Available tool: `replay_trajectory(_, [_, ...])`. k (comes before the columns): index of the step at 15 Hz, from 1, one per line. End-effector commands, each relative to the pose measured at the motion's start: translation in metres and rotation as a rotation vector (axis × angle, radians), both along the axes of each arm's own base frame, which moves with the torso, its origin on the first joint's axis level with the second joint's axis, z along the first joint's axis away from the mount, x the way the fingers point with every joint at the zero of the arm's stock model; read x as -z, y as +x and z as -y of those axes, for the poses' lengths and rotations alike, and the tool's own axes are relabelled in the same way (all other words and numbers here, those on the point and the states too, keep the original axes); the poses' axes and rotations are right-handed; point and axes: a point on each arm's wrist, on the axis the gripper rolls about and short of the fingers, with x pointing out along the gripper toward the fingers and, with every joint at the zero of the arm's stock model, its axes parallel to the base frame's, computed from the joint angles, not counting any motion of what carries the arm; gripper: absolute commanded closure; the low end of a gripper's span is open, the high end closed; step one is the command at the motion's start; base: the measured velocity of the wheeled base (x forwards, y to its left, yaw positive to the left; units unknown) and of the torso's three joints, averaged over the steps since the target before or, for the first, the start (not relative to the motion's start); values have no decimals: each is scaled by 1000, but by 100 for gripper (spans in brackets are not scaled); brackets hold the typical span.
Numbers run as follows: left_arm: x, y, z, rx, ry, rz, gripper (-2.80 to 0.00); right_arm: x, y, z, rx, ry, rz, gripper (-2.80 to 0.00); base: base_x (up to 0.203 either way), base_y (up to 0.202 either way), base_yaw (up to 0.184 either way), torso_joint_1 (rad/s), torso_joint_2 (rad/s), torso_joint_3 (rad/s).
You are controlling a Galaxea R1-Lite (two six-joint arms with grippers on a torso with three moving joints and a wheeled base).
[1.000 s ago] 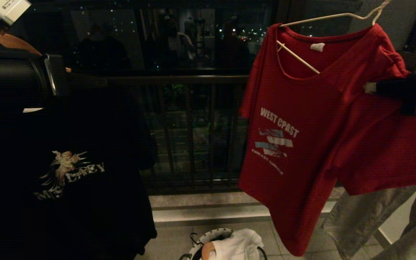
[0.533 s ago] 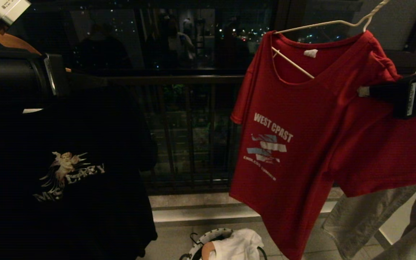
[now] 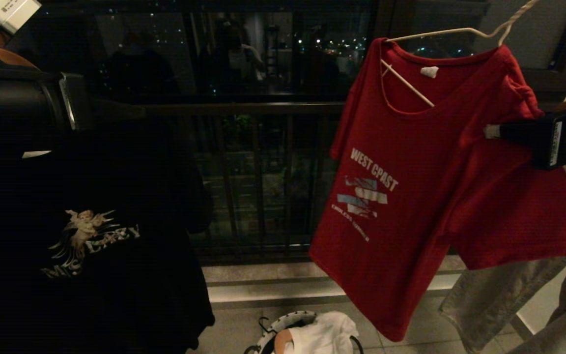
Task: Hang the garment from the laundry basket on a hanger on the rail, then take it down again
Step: Hang the clothes rack on the clothesline
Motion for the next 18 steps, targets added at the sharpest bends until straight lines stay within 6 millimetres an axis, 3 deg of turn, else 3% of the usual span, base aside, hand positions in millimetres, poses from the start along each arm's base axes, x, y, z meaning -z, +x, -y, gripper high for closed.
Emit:
replay_trajectory(1, [0, 0, 0, 2, -1, -1, 0, 2, -1, 0, -2, -2, -6, 0, 0, 0, 0, 0, 0, 0])
replay_trajectory(2, [0, 0, 0, 2, -1, -1, 0, 2, -1, 0, -2, -2, -7, -280, 0, 0, 0, 0, 0, 0])
replay_trajectory(7, [0, 0, 0, 2, -1, -1, 0, 1, -2, 0, -1, 1, -4, -280, 0, 0, 0, 0, 0, 0])
replay_trajectory(10, [0, 0, 0, 2, -1, -1, 0, -2, -12, 2, -2, 8, 14, -280, 0, 0, 0, 0, 0, 0])
replay_trajectory(18, [1, 1, 1, 5, 1, -5, 0, -7, -66, 13, 45, 47, 80, -280, 0, 0, 0, 0, 0, 0])
